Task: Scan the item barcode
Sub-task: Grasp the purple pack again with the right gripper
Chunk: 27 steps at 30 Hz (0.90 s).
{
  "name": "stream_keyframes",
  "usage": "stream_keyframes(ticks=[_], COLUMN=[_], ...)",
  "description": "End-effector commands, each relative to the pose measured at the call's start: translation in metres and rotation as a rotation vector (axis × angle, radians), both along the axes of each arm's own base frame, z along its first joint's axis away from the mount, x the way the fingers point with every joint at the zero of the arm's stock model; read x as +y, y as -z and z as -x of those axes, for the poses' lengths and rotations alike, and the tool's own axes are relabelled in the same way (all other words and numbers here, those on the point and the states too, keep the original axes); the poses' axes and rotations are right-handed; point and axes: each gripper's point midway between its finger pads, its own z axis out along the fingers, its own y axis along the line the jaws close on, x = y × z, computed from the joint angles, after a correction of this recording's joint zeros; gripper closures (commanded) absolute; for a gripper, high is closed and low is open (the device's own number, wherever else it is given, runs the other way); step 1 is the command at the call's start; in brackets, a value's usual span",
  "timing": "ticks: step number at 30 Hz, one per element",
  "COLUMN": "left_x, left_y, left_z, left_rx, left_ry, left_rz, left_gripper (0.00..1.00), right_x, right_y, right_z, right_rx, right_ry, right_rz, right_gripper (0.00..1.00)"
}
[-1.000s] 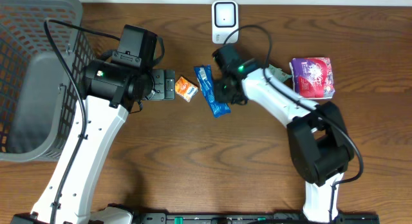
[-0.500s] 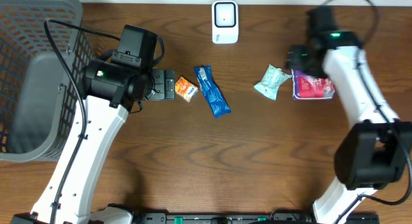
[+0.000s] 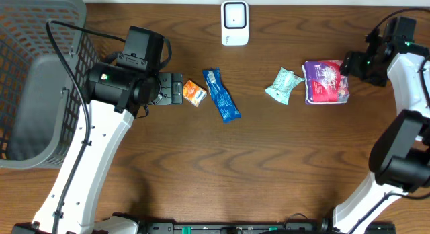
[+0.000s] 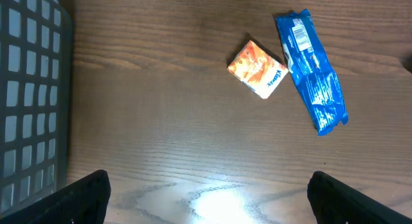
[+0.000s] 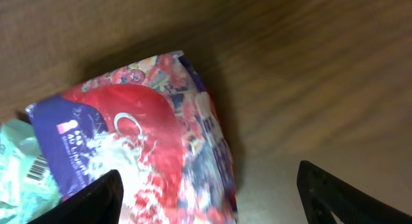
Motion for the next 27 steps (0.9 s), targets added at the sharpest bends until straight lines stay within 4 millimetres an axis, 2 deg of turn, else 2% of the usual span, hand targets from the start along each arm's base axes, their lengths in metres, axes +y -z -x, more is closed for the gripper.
stream_keyframes(ticks=[1, 4, 5, 6, 7, 9, 11, 12, 15, 17, 20, 21, 23, 26, 27], left_x=[0.003, 0.003, 0.003, 0.003, 0.003, 0.003, 0.003, 0.003, 0.003, 0.003, 0.003, 0.003, 0.003, 0.002, 0.003], left_y=[0.000, 0.000, 0.000, 0.000, 0.000, 0.000, 0.000, 0.000, 0.000, 0.000, 0.000, 0.000, 0.000, 0.000, 0.000], left_z=[-0.001, -0.001, -0.001, -0.001, -0.001, -0.001, -0.001, -0.001, -0.001, -0.001, -0.001, -0.001, -0.001, -0.001, -0.001], left_rx=[0.001, 0.001, 0.001, 0.001, 0.001, 0.001, 0.001, 0.001, 0.001, 0.001, 0.001, 0.001, 0.001, 0.001, 0.001], left_ry=[-0.016, -0.016, -0.016, -0.016, -0.016, -0.016, -0.016, -0.016, -0.016, -0.016, -0.016, -0.016, -0.016, -0.016, -0.016], left_rz=[-0.005, -0.005, -0.005, -0.005, -0.005, -0.005, -0.005, -0.005, -0.005, -0.005, -0.005, -0.005, -0.005, -0.005, -0.005], left_gripper=[0.02, 0.02, 0.02, 0.02, 0.02, 0.02, 0.02, 0.02, 0.02, 0.02, 0.02, 0.02, 0.02, 0.02, 0.02], right_x=[0.019, 0.025, 0.026, 0.027, 0.027, 0.030, 0.034, 0.035, 0.035, 0.035, 0.042, 0.047, 0.051, 0.060, 0.063], right_y=[0.023, 0.045, 0.050, 0.066, 0.074, 0.094, 0.105, 0.105, 0.090, 0.069, 0.026, 0.000, -0.030, -0.065, -0.069], right_z=[-0.004, -0.005, -0.004, -0.002, 0.000, 0.008, 0.015, 0.017, 0.014, 0.010, 0.000, -0.004, -0.007, -0.008, -0.007], right_rx=[-0.015, -0.008, 0.000, 0.031, 0.047, 0.102, 0.141, 0.147, 0.134, 0.099, 0.003, -0.055, -0.115, -0.181, -0.187], right_ry=[-0.155, -0.169, -0.168, -0.164, -0.161, -0.155, -0.149, -0.145, -0.109, -0.088, -0.086, -0.084, -0.066, -0.082, -0.082], right_rz=[-0.124, -0.225, -0.234, -0.253, -0.260, -0.285, -0.306, -0.313, -0.318, -0.315, -0.348, -0.371, -0.377, -0.360, -0.361], right_gripper=[0.21, 0.34, 0.36, 0.41, 0.54, 0.75, 0.99, 0.99, 0.99, 0.99, 0.99, 0.99, 0.99, 0.99, 0.99])
